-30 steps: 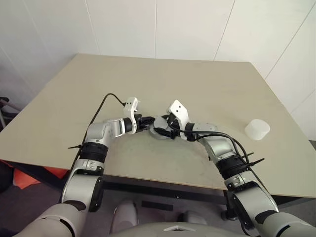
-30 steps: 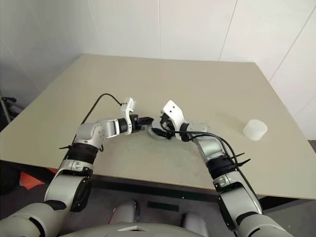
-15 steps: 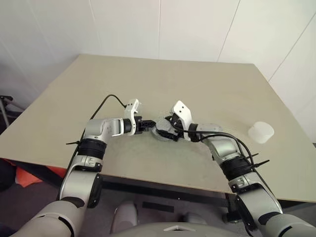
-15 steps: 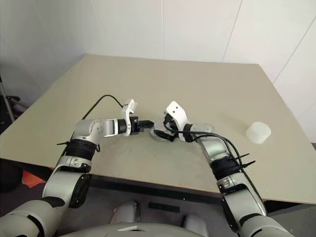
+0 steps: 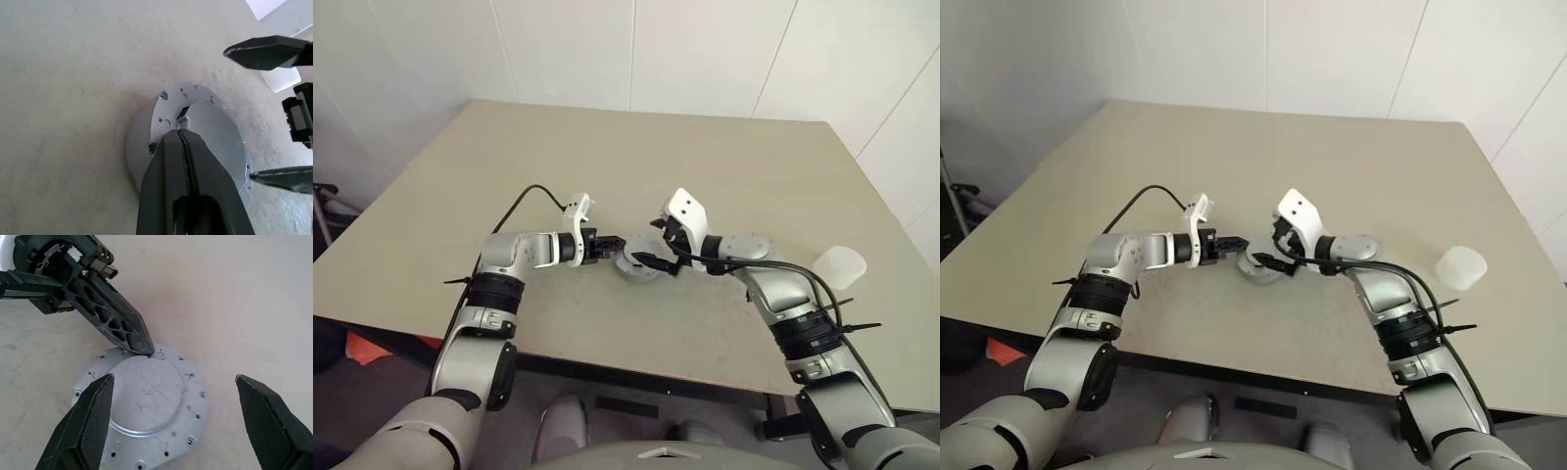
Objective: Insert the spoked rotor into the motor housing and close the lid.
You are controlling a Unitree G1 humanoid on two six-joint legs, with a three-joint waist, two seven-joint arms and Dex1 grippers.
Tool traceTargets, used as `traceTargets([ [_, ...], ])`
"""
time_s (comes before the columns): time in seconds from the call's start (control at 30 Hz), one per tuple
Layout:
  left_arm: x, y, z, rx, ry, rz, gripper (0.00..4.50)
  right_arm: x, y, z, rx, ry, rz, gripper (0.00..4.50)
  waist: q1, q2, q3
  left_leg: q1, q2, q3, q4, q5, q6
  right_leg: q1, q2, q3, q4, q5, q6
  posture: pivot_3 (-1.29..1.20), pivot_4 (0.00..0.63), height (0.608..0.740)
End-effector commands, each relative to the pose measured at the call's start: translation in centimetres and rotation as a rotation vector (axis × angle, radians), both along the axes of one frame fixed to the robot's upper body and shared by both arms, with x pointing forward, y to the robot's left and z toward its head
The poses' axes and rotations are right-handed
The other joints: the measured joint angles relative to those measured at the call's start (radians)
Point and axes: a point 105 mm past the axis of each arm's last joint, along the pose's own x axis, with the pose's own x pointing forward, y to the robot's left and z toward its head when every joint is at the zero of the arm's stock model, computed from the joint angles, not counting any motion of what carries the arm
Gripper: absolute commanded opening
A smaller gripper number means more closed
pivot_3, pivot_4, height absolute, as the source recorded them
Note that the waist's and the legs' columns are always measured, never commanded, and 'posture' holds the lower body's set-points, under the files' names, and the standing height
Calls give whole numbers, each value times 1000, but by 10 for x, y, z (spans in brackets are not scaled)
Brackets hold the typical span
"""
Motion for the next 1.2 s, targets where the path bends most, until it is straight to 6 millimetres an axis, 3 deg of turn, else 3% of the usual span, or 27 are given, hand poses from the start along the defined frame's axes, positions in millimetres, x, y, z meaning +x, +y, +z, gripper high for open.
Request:
traceTargets([
  [0.03, -7, -7, -12, 13, 58, -29, 0, 1, -1, 35, 52, -57, 0, 4474, 1, 0, 0, 0, 0, 0, 0, 0, 0, 0, 0, 0, 0, 0, 0, 0, 0, 740],
  [0.2, -10, -11, -11, 8, 54, -50, 0, 9, -25, 40, 155, 100, -169, 4474, 7, 0, 0, 1, 0, 0, 0, 0, 0, 0, 0, 0, 1, 0, 0, 0, 0, 740],
  [0.37, -6, -12, -6, -34, 56, -30, 0, 3, -67, 17, 161, 353, -341, 4474, 12, 0, 0, 0, -1, 0, 1, 1, -1, 1, -1, 0, 1, 0, 0, 0, 0, 740],
  [0.5, -7, -11, -8, -28, 53, -29, 0, -8, -76, 6, 236, 546, -410, 4474, 10, 1, 0, 1, 0, 0, 1, 1, -2, 1, 0, 0, 1, 0, 0, 0, 0, 740],
  [0.87, -4, -4, -10, -15, 41, 7, 0, -22, -55, -37, 352, 862, -473, 4474, 10, 1, -1, 4, 0, 0, 2, 3, -5, 3, -1, 0, 2, 0, 0, 0, 0, 740],
  [1.2, 0, 3, -7, 4, 22, 27, 0, -11, -6, -20, 566, 1015, -412, 4474, 4, 1, -1, 14, 1, 1, -3, 7, -12, 5, 1, 2, 6, 0, 0, 0, 0, 740],
])
